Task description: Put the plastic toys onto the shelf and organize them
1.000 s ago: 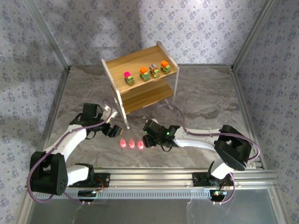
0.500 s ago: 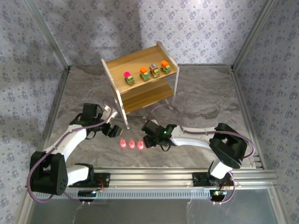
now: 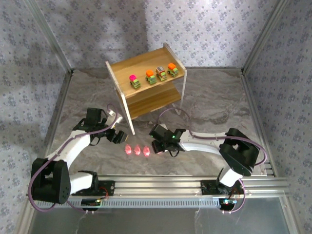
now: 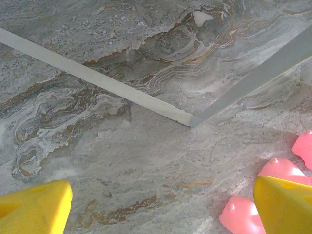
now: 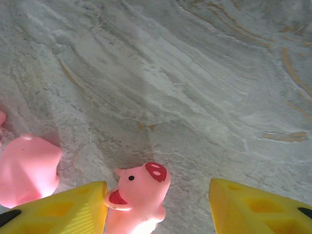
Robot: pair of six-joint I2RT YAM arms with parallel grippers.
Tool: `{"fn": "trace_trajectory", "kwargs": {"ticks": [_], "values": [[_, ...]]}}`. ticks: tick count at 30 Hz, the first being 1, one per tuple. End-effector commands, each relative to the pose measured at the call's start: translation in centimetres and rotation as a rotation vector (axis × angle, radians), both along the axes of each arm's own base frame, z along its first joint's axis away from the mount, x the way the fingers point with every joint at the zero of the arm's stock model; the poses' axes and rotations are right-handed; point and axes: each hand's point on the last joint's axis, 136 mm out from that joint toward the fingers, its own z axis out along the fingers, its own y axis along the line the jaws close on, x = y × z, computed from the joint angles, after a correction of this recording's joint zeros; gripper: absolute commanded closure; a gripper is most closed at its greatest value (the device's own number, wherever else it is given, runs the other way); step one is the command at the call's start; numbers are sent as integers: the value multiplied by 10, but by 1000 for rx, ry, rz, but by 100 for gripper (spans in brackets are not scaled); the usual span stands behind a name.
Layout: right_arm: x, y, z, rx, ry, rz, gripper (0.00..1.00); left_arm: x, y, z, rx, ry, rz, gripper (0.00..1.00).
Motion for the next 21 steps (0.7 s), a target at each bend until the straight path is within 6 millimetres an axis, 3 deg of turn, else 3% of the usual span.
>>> {"fn": "trace_trajectory", "kwargs": {"ticks": [1, 21], "values": [[1, -13, 4, -30, -11, -26, 41, -2, -2, -1, -7, -4, -9, 4], [-12, -33, 6, -12, -5, -81, 42, -1, -3, 0, -10, -4, -11, 4]]}}
